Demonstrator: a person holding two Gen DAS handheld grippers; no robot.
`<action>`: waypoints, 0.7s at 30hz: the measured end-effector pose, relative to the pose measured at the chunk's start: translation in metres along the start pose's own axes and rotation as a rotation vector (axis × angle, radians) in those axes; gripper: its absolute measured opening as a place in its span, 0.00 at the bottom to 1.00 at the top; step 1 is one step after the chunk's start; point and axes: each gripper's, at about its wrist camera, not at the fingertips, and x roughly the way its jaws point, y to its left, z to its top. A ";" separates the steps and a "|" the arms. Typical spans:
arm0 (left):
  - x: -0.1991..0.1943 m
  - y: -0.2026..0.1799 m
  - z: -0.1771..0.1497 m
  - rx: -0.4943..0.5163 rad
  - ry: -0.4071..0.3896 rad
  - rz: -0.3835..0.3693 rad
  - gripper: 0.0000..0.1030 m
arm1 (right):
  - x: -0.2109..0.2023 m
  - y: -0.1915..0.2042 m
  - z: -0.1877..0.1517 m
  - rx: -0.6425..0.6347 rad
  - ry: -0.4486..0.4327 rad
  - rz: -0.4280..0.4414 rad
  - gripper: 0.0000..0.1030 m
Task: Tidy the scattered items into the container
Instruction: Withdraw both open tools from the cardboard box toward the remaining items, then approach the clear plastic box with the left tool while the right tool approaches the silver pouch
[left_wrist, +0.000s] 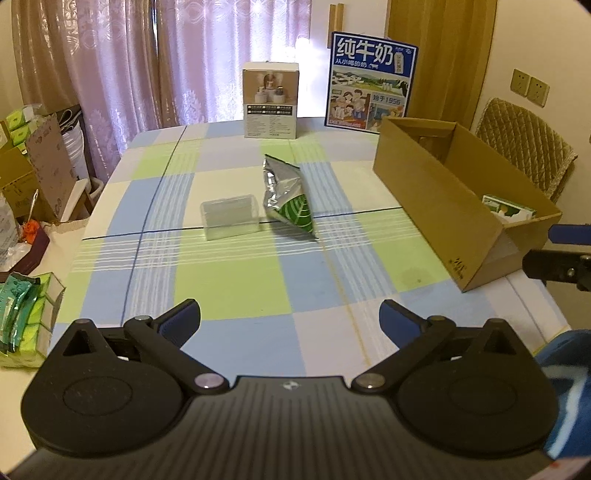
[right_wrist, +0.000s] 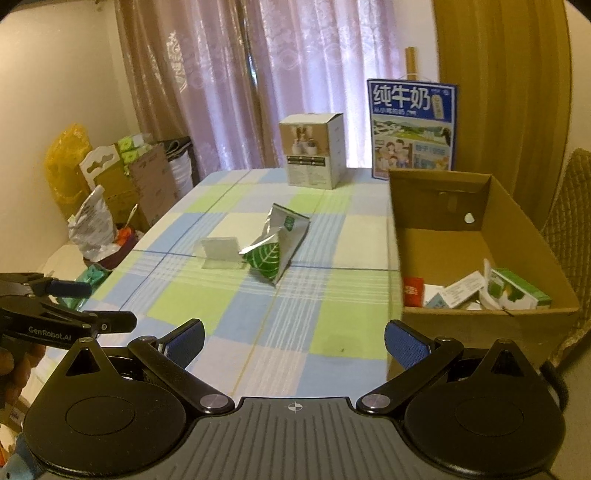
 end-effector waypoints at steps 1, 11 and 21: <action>0.001 0.002 0.000 0.004 0.001 0.002 0.98 | 0.002 0.002 0.000 -0.003 0.003 0.005 0.98; 0.018 0.023 0.002 0.038 0.017 0.013 0.98 | 0.035 0.018 0.005 -0.029 0.039 0.039 0.98; 0.041 0.039 -0.001 0.034 0.046 0.016 0.98 | 0.072 0.030 0.006 -0.037 0.087 0.060 0.98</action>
